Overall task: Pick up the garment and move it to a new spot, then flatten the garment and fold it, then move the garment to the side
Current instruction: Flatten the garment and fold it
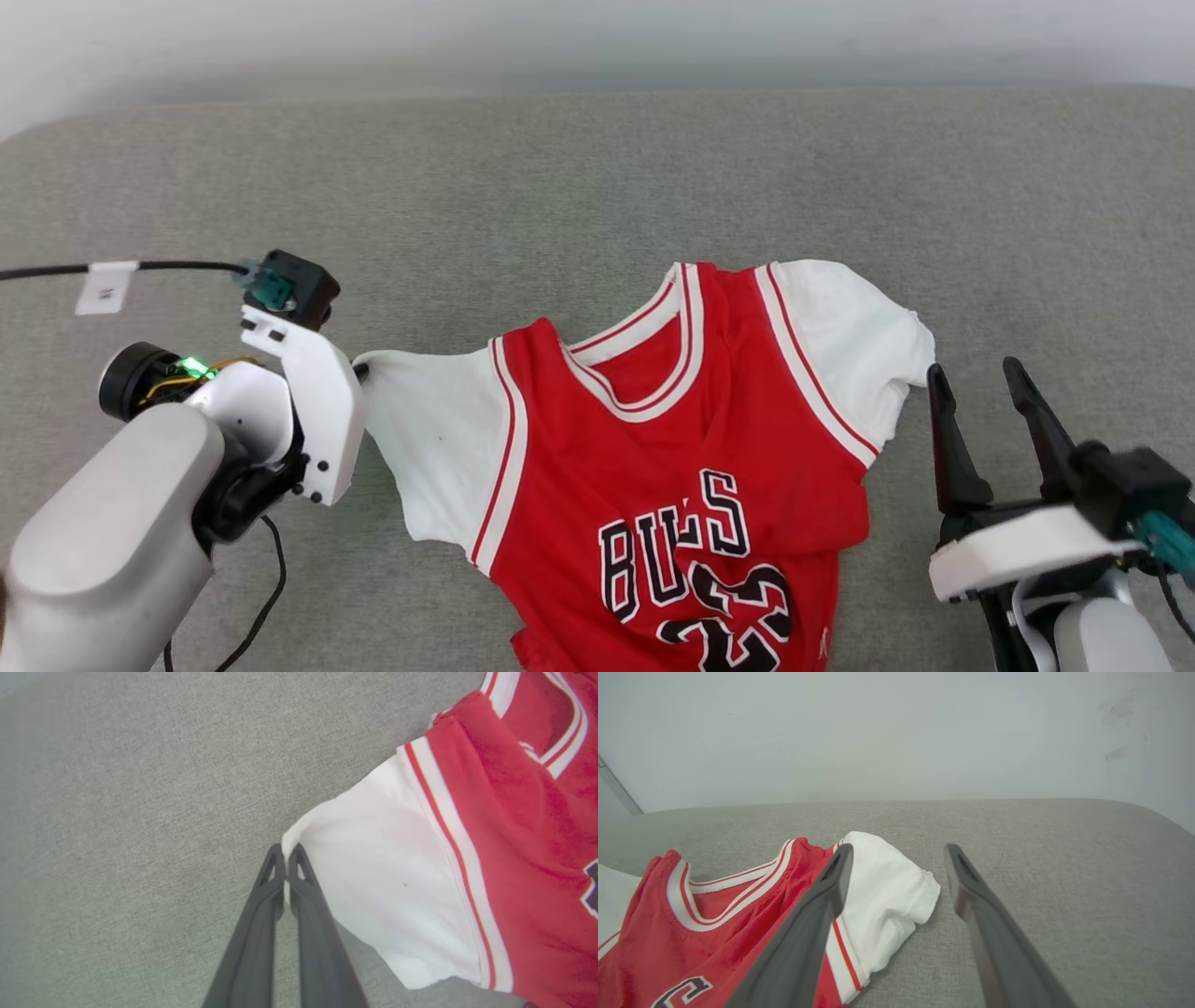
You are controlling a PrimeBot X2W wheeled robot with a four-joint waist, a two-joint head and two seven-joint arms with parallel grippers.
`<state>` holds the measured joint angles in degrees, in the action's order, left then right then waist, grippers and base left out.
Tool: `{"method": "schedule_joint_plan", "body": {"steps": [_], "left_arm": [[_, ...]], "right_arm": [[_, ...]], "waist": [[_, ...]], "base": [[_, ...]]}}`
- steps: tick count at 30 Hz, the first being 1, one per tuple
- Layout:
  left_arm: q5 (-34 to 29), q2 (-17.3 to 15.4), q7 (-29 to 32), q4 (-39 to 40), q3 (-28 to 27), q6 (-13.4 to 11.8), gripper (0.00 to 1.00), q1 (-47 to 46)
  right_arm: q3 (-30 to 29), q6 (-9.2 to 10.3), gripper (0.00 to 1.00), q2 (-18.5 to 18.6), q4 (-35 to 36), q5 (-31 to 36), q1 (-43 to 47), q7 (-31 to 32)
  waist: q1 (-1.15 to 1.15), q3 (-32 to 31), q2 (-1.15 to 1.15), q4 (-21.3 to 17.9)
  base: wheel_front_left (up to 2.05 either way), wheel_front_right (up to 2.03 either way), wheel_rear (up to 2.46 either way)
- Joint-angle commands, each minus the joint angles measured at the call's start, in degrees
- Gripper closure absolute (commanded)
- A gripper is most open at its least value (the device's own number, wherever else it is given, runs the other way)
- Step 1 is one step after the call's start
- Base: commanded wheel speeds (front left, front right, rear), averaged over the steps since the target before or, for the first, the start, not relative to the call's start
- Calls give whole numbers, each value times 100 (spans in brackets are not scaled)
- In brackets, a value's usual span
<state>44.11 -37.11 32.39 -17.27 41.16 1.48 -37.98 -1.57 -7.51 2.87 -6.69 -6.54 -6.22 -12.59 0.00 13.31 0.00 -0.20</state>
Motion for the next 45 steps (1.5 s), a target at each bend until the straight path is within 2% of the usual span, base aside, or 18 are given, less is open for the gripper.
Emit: {"method": "schedule_joint_plan", "body": {"steps": [1,4,11,16,17,21,26,32,35,36,37,40,45], "left_arm": [[9,-42,-107,133,-49,-76,100,171],[-59,-301,-343,684,-195,-296,100,412],[-149,-786,-600,2177,-460,-850,100,969],[-222,-844,-587,3163,-475,-1145,100,1167],[-311,-855,-497,3575,-417,-1247,100,1178],[-410,-812,-461,3842,-359,-1290,100,1081],[-485,-743,-481,3919,-307,-1277,100,1000],[-501,-620,-517,3875,-265,-1235,100,888],[-511,-568,-541,3785,-246,-1209,100,810],[-513,-571,-539,3757,-240,-1210,100,814],[-511,-572,-541,3731,-235,-1205,100,812],[-492,-583,-545,3680,-241,-1209,100,830],[-504,-713,-596,3589,-336,-1310,100,954]], "right_arm": [[-3,4,0,8,-3,47,-138,222],[76,5,0,332,76,-6,-351,1220],[210,4,0,1468,364,-699,-1039,4341],[515,4,0,2212,364,-1049,-1625,5990],[677,4,0,2452,201,-1291,-1960,6654],[901,4,0,2632,-97,-1524,-2323,7147],[1310,4,0,2811,-429,-1605,-2591,7385],[1829,3,0,2789,-952,-1726,-2680,7515],[2244,3,0,2730,-1404,-1791,-2498,7362],[2298,2,64,2723,-1477,-1802,-2473,7305],[2334,2,100,2731,-1529,-1816,-2465,7233],[2371,3,100,2787,-1607,-1857,-2497,7075],[2246,7,100,2995,-1605,-2008,-2847,6469]], "waist": [[0,-92,0,101],[0,-126,0,221],[0,-61,0,519],[0,133,0,775],[0,285,0,923],[0,474,0,1112],[0,681,0,1280],[0,902,0,1408],[0,962,0,1467],[0,954,0,1470],[0,935,0,1467],[0,866,0,1437],[0,470,0,1232]], "base": [[0,0,0],[0,0,0],[0,0,0],[0,0,0],[0,0,0],[0,0,0],[0,0,0],[0,0,0],[0,0,0],[0,0,0],[0,0,0],[0,0,0],[0,0,0]]}}
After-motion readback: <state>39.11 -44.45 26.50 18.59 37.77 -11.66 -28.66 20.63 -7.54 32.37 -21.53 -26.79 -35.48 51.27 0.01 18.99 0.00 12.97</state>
